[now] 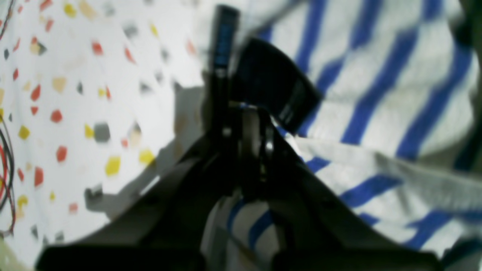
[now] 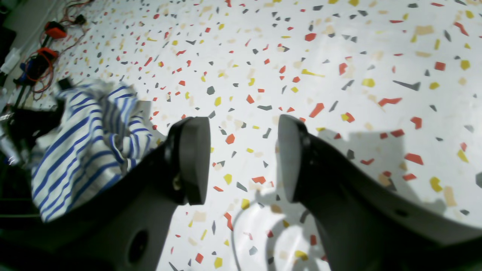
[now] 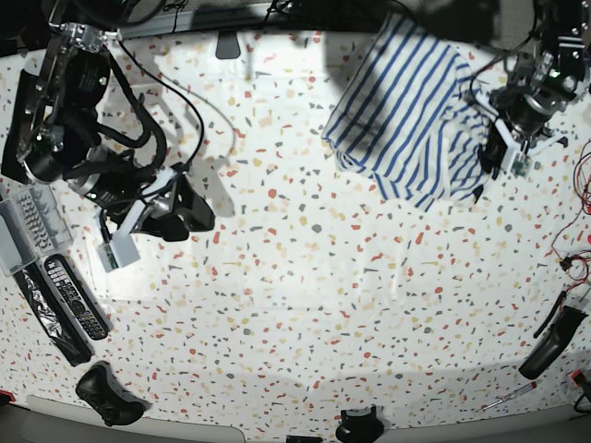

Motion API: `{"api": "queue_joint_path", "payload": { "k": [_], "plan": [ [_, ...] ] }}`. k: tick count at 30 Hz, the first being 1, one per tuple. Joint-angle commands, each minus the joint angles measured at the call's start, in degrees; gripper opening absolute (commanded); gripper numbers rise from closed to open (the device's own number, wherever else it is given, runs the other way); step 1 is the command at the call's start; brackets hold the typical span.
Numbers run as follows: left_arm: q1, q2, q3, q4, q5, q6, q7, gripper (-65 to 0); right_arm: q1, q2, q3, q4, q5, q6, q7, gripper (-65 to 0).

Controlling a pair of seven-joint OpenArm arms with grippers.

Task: Layout the t-shirt on the table in an organized manner, then fold the t-shirt properly
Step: 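Lift the shirt with the left gripper and lay it flat on the table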

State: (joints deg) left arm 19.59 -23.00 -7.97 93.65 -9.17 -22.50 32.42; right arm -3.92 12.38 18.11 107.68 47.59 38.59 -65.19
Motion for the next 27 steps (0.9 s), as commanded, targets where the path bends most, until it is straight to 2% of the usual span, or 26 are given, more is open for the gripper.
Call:
{"api": "queue_joint_path", "payload": {
  "k": [1, 4, 7, 9, 12, 16, 18, 21, 23, 27],
  "plan": [
    [-1.2, 1.0, -0.1, -0.3, -0.3, -1.2, -0.4, -65.0, 0.9, 0.6, 0.2, 0.9, 1.1, 0.4, 1.3, -36.8],
    [-3.9, 6.0, -0.1, -1.4, -0.2, -4.1, -0.4, -65.0, 0.9, 0.6, 0.2, 0.9, 1.0, 0.4, 1.3, -36.8],
    [-6.0, 10.3, 0.0, -1.4, -0.3, -4.2, -0.4, -65.0, 0.9, 0.6, 0.2, 0.9, 1.0, 0.4, 1.3, -36.8],
    [-7.2, 11.8, 1.2, -1.4, -0.3, -4.1, -0.3, -65.0, 0.9, 0.6, 0.2, 0.9, 1.0, 0.4, 1.3, -36.8],
    [-8.5, 12.4, 5.8, -1.4, -0.3, -4.1, -0.3, -65.0, 0.9, 0.6, 0.2, 0.9, 1.2, 0.4, 1.2, -36.8],
    [-11.4, 12.3, 10.3, -1.3, -0.2, -4.1, -0.2, -65.0, 0.9, 0.5, 0.2, 0.9, 4.3, 0.4, 0.8, -36.8],
    [-13.3, 12.3, 10.1, -1.3, 0.1, -3.4, 1.2, -65.0, 0.9, 0.5, 0.2, 0.9, 3.8, 0.4, 0.7, -36.8],
    [-16.3, 12.3, 8.5, -1.3, 4.0, -0.7, 4.8, -65.0, 0.9, 0.5, 0.2, 0.9, 3.4, 0.4, 0.7, -36.8],
    [-18.0, 12.1, 7.0, -1.3, 5.1, -0.4, 6.0, -64.5, 0.9, 0.5, 0.2, 0.9, 3.4, 0.4, 0.7, -36.8],
    [-19.3, 10.4, 5.7, 0.7, 1.7, -0.4, 7.5, -48.6, 0.9, 0.5, 0.2, 0.9, 3.4, 0.4, 0.7, -36.8]
  ]
}}
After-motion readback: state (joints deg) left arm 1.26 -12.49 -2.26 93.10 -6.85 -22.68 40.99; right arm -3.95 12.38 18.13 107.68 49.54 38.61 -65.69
